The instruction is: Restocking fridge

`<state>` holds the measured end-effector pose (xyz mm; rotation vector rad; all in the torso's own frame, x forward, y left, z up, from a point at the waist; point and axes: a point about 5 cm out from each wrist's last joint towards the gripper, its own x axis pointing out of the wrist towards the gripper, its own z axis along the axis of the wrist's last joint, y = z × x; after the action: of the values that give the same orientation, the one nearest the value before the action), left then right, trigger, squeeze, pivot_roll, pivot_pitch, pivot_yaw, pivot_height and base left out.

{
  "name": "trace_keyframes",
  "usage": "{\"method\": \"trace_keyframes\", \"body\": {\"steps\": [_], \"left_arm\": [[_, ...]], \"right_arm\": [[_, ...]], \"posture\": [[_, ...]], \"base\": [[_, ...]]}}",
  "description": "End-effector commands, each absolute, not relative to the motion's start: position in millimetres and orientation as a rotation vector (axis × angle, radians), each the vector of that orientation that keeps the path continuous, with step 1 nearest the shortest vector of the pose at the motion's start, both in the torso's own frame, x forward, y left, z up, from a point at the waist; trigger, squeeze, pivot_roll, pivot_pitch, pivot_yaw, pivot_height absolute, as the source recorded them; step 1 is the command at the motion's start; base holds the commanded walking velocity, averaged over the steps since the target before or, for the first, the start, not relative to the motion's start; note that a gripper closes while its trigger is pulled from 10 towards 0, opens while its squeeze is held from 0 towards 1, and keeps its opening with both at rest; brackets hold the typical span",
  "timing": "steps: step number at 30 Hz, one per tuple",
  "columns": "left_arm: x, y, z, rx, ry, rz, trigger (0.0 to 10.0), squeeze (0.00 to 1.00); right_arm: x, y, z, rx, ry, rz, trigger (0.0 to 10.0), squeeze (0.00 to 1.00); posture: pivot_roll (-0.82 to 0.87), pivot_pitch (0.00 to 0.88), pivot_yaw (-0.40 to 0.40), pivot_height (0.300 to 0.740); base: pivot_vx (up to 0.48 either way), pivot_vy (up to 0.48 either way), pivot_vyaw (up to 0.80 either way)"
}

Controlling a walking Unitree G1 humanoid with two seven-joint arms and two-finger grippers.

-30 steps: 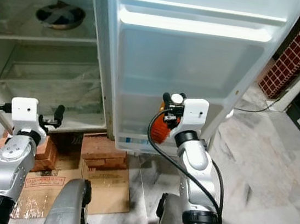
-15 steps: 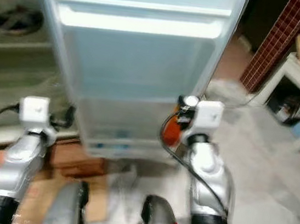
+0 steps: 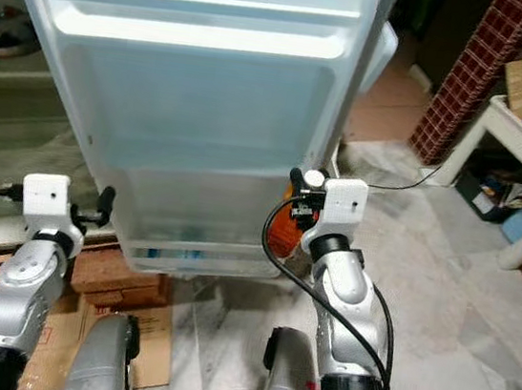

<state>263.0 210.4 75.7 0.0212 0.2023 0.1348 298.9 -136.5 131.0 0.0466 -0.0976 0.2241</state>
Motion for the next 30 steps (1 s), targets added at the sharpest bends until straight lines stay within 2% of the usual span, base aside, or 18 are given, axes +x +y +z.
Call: {"method": "trace_keyframes", "body": {"steps": [1,4,8,9,12,16,26,30], "left_arm": [[245,210,75,0.013,0.232,0.046,10.0,0.0],[219,197,73,0.014,0.272,-0.125,10.0,0.0],[203,194,67,-0.019,0.346,-0.194,10.0,0.0],[196,197,64,0.007,0.397,-0.178,10.0,0.0],[189,200,64,0.022,0.406,-0.163,10.0,0.0],[178,197,70,0.082,0.391,-0.182,10.0,0.0],[174,197,81,0.115,0.372,-0.13,10.0,0.0],[175,196,84,0.119,0.353,-0.123,10.0,0.0]], "right_arm": [[298,-129,138,0.054,-0.14,0.25,10.0,0.0],[303,-116,138,0.065,-0.144,0.281,10.0,0.0],[306,-107,143,0.075,-0.16,0.31,10.0,0.0],[310,-102,146,0.081,-0.166,0.328,10.0,0.0],[314,-97,149,0.085,-0.175,0.351,10.0,0.0],[325,-80,158,0.114,-0.204,0.405,10.0,0.0],[330,-68,158,0.09,-0.228,0.454,10.0,0.0],[330,-69,158,0.082,-0.23,0.453,10.0,0.0]], "posture": [[-0.01,0.078,0.032,0.575],[0.01,0.101,0.03,0.575],[0.04,0.127,0.019,0.575],[0.04,0.136,0.016,0.575],[0.06,0.147,0.009,0.575],[0.08,0.165,-0.008,0.547],[0.11,0.203,-0.026,0.493],[0.1,0.208,-0.025,0.493]], "base": [[0.0,0.0,0.0],[0.0,0.0,0.0],[0.0,0.0,0.0],[0.0,0.0,0.0],[0.0,0.0,0.0],[0.0,0.0,0.0],[0.0,0.0,0.0],[0.0,0.0,0.0]]}}
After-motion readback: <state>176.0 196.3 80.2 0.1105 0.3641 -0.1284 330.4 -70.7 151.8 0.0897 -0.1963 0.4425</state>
